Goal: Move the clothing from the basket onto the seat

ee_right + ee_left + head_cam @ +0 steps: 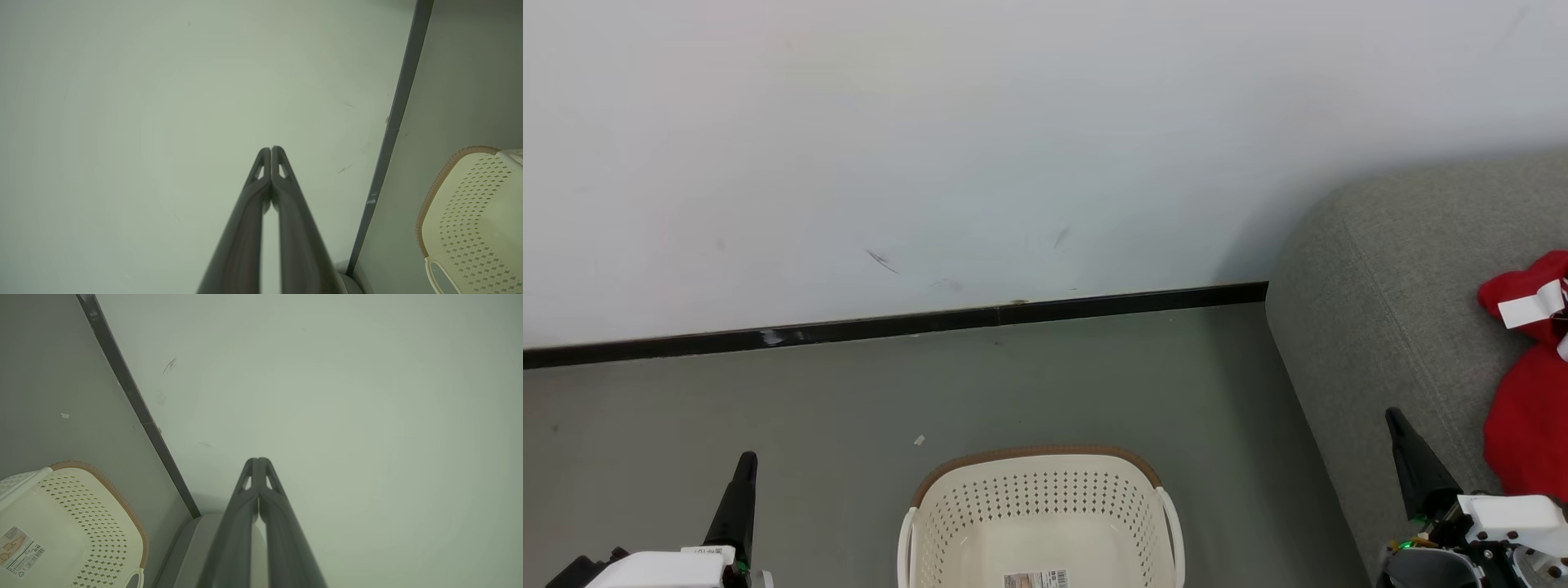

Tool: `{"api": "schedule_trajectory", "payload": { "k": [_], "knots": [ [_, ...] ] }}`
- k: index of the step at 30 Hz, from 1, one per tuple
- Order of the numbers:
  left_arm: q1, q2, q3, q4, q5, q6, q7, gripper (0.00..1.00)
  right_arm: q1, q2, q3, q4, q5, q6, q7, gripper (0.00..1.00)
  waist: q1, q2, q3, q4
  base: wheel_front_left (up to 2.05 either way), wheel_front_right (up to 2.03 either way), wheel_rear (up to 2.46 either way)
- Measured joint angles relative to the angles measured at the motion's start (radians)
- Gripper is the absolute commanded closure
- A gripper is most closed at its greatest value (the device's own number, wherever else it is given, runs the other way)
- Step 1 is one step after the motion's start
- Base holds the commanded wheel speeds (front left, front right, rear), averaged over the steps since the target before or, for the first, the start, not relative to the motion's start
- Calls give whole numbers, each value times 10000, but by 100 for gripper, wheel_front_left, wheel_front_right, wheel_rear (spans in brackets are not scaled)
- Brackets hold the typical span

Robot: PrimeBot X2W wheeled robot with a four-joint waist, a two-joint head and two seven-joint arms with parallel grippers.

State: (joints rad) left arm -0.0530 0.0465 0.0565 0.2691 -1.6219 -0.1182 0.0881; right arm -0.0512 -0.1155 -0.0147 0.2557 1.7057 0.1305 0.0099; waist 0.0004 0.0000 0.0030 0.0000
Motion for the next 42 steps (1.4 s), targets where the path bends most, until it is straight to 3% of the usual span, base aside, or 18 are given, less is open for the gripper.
{"api": "schedule_trajectory", "payload": {
  "k": [42],
  "knots": [
    [-19,-4,29,71,0,-35,0,100,-1,12,-63,36,-4,0,36,100,-1,0,-1,0,0,0,0]
  ]
}}
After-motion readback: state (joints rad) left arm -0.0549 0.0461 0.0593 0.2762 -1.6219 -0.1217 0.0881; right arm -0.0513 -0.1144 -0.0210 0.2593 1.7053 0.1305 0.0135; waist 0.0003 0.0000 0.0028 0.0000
